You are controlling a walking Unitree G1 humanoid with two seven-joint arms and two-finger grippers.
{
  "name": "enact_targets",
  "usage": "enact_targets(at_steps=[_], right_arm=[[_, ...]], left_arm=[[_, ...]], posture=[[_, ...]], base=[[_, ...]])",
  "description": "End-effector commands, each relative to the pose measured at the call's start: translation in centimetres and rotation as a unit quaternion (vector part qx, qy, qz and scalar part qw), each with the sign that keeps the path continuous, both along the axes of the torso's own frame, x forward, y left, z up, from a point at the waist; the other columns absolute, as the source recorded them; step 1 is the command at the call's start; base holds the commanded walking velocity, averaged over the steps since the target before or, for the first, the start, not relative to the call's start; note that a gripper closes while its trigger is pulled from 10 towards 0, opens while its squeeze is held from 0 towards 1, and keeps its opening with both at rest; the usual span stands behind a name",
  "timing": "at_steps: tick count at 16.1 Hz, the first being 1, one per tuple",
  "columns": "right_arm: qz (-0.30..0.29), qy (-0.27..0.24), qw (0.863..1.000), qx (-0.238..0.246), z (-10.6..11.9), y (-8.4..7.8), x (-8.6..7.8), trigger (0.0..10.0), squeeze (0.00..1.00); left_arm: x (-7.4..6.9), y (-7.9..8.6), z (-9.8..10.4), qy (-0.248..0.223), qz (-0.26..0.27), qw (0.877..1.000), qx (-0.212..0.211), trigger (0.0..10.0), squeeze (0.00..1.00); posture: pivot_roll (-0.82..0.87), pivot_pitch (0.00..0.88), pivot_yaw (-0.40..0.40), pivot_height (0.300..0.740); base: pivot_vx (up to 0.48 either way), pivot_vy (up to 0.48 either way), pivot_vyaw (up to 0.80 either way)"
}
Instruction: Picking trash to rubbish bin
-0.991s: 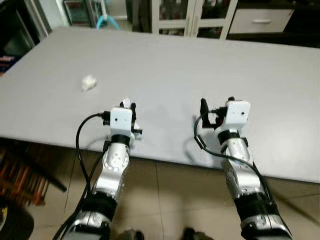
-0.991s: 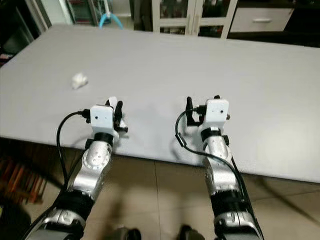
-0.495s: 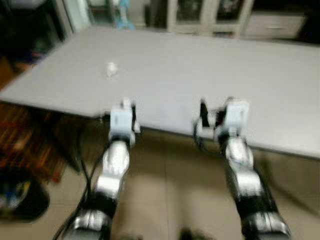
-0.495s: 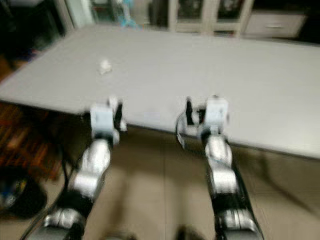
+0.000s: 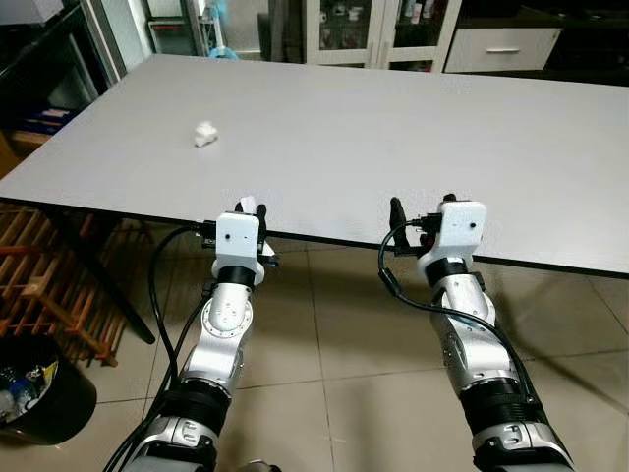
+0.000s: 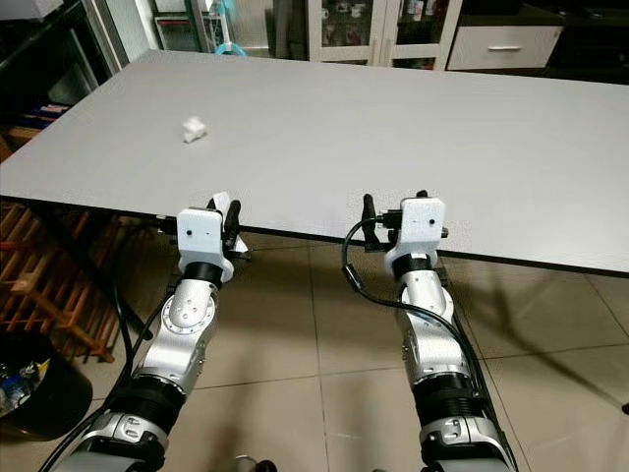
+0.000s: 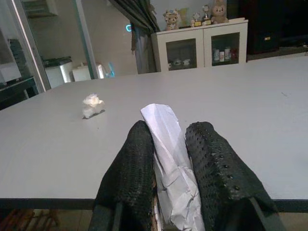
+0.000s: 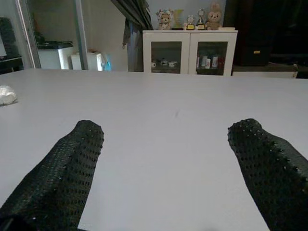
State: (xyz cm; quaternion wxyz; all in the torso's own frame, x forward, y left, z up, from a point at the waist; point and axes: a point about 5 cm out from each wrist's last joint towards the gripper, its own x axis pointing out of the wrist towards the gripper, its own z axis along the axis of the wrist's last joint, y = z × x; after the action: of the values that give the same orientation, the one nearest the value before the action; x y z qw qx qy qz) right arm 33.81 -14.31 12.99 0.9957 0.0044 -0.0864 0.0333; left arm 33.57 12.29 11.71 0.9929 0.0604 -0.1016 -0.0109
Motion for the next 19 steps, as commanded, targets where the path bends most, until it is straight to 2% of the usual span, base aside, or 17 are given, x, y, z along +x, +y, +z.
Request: enact_targets(at_steps=[1,12,19], right_arm=[[-0.003,0.003,1.000,0.004,-0.06,-0.13,-0.01,10.0,0.00],[-0.003,0.007,1.000,0.003,-0.29,-0.11,-0.16,10.0,0.00],[-0.001,0.012,1.000,-0.002,-0.54,-0.07,-0.18,10.0,0.00]], left_arm=[[0.07,0.04,0.20,-0.001,0.001,1.000,0.000,10.0,0.00],[-0.04,-0.01,0.06,0.001,-0.002,1.000,-0.002,10.0,0.00],[0.08,0.03,-0.20,0.012,0.001,1.000,0.001,10.0,0.00]], posture=[[-0.04,0.067,0.025,0.740],[-0.04,0.069,0.025,0.740],[-0.04,0.055,0.027,0.740]], base=[[0.000,0.000,0.00],[-0.280,0.000,0.00],[0.000,0.000,0.00]])
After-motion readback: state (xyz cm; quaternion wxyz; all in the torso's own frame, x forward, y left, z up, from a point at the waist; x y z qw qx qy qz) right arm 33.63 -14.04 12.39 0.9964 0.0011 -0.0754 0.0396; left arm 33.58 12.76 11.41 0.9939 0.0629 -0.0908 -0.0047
